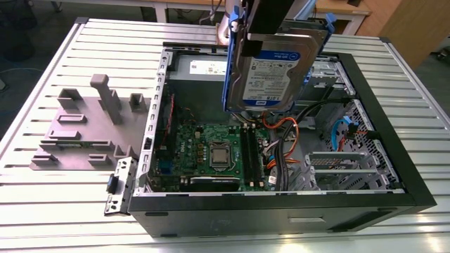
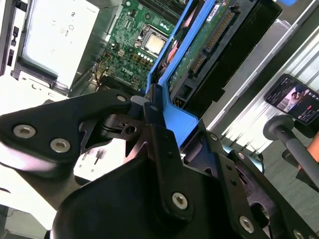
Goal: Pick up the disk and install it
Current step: 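Insert the disk into the insertion slot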
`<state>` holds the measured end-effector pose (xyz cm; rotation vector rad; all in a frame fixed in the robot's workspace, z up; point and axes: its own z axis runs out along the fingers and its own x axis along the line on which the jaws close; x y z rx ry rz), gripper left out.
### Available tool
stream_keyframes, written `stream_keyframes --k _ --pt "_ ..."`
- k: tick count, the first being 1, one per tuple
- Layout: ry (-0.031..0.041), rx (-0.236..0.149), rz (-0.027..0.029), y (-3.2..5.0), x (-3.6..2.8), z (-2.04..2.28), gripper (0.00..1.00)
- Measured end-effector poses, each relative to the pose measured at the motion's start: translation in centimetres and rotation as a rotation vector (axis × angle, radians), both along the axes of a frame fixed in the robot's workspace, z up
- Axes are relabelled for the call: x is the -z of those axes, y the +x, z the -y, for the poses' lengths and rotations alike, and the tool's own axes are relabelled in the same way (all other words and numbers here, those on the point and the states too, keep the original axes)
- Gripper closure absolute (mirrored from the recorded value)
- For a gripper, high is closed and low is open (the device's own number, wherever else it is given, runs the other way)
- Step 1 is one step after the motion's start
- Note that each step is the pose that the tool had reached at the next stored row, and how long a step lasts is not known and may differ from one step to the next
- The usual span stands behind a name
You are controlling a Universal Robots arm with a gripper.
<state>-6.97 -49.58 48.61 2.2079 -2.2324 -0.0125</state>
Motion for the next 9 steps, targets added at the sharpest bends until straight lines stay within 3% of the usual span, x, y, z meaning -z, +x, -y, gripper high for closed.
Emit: stream_keyframes --k 9 --pt "0.0001 0.0 0.0 0.0 0.02 0.37 0.64"
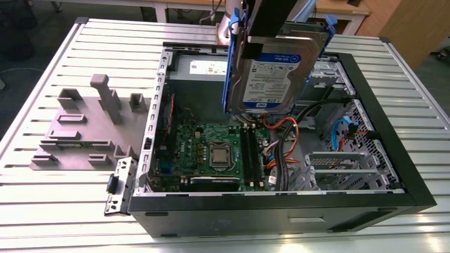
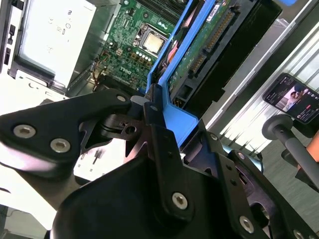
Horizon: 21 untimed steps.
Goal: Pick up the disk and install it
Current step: 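Insert the disk into the insertion slot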
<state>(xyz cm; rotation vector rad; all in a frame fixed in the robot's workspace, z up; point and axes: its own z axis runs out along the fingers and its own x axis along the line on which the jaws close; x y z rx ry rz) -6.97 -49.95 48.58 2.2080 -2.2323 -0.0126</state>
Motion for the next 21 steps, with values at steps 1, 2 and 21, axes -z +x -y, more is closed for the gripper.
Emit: stream_keyframes --k 1,2,21 --pt "0.0 0.0 0.0 0.0 0.0 0.02 0.64" --pt "0.0 0.0 0.0 0.0 0.0 0.05 0.64" --pt "0.0 0.0 0.0 0.84 0.0 0.06 0.64"
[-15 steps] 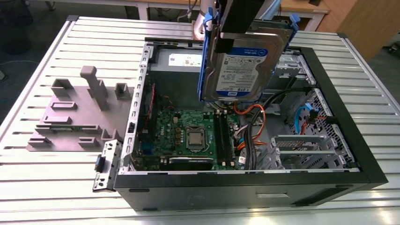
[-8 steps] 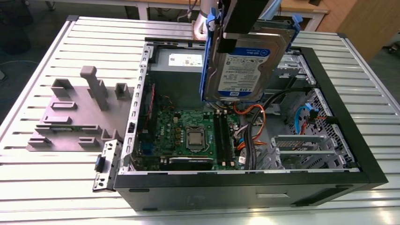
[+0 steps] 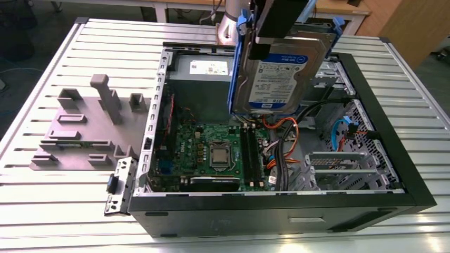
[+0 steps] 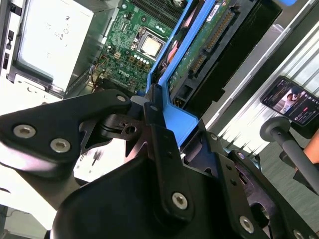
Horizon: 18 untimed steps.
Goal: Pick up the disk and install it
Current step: 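Insert the disk into the insertion slot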
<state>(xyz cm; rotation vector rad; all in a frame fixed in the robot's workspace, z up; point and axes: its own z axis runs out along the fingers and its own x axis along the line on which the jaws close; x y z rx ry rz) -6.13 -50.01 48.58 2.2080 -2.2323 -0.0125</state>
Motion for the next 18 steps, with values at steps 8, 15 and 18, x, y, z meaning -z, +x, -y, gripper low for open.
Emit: stream_keyframes --k 8,15,18 --pt "0.0 0.0 0.0 0.55 0.0 0.0 0.64" --pt "0.0 0.0 0.0 1.02 0.0 0.0 0.64" --pt "-0.0001 0.0 0.0 1.17 0.0 0.0 0.64"
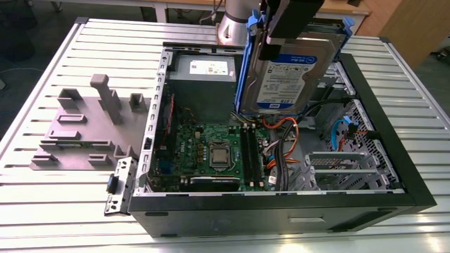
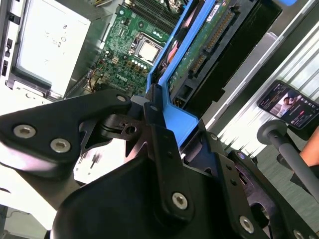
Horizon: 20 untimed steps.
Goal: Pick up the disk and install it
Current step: 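Insert the disk into the insertion slot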
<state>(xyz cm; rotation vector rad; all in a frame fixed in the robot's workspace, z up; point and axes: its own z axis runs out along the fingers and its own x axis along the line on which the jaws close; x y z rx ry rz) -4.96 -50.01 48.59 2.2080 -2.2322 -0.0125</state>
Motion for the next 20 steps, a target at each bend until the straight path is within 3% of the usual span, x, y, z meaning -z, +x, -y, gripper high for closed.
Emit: stream_keyframes --k 14,20 --pt "0.0 0.0 0.0 0.05 0.05 0.11 0.64" --pt "0.0 0.0 0.0 0.05 0.16 1.47 0.64"
